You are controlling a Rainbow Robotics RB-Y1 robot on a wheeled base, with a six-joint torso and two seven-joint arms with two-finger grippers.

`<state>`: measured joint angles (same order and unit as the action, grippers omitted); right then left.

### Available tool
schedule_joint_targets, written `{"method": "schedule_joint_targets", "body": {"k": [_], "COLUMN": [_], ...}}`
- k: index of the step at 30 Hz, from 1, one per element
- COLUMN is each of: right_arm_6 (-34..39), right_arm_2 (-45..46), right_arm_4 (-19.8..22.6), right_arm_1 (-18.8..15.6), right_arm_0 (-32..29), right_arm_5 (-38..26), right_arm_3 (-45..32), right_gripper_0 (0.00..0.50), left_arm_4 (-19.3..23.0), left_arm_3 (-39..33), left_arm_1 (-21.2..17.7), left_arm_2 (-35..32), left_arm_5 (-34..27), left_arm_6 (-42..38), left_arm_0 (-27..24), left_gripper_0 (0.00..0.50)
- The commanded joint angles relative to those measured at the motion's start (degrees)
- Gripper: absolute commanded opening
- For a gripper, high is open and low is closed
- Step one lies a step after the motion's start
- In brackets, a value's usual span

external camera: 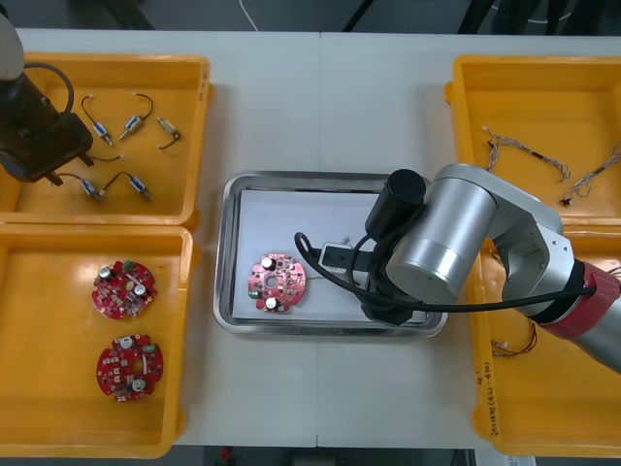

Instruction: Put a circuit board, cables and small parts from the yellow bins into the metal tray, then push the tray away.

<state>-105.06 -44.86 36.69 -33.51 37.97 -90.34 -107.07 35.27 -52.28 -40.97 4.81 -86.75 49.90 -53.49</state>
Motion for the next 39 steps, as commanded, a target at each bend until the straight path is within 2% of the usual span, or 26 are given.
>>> {"method": "schedule_joint_targets", "body": {"k": [1,7,10,17,24,25,26,27,28,34,39], "right_arm_6": [0.9,1.0,1.1,1.4,2.1,2.1,2.1,2.2,2.4,3.0,3.7], "right_arm_2": [2.2,5.1,7.2,13.5,23.2,23.9,25.5,26.2,28.4,34.7,38.2], "right_arm_4": [1.1,1.8,2.2,4.4,10.1,10.6,11.7,12.0,12.9,15.6,15.2], "right_arm_1": [0.8,0.8,1.0,2.2,3.5,3.5,3.5,3.4,3.1,0.0,-2.8], "right_arm_0": [-0.4,-0.1,0.7,3.9,8.0,8.3,8.8,9.1,9.7,10.1,10.1], "right_arm_5": [-0.7,-2.7,-5.9,-19.1,-19.7,-19.7,-19.7,-19.7,-19.7,-19.7,-19.7], "right_arm_3": [-1.8,-2.6,-4.0,-8.6,-9.3,-9.3,-9.3,-9.3,-9.3,-9.2,-9.0], "right_gripper_0": [0.500,0.500,0.500,0.500,0.500,0.500,0.500,0.500,0.500,0.500,0.500], "left_arm_4": [-0.2,0.3,0.4,0.6,1.6,1.6,1.6,1.7,1.8,1.8,1.5], "left_arm_3": [0.9,2.4,3.8,5.3,5.4,5.4,5.4,5.3,5.3,5.3,4.3], "left_arm_1": [0.5,1.3,1.9,2.8,3.0,3.0,3.0,3.0,2.9,2.6,2.0], "left_arm_2": [1.4,3.3,4.0,4.4,6.9,6.8,6.9,6.9,6.8,4.8,3.8], "left_arm_5": [1.2,2.8,4.3,5.7,5.8,5.8,5.8,5.8,5.8,5.9,5.4], "left_arm_6": [3.4,3.2,3.2,3.3,3.0,3.0,3.2,3.2,3.4,4.3,5.0], "left_arm_0": [-3.0,-2.9,-3.0,-2.9,-2.9,-2.9,-2.9,-2.9,-2.9,-3.0,-2.9], "left_gripper_0": [0.500,0.500,0.500,0.500,0.500,0.435,0.206,0.117,0.005,0.003,0.003]}}
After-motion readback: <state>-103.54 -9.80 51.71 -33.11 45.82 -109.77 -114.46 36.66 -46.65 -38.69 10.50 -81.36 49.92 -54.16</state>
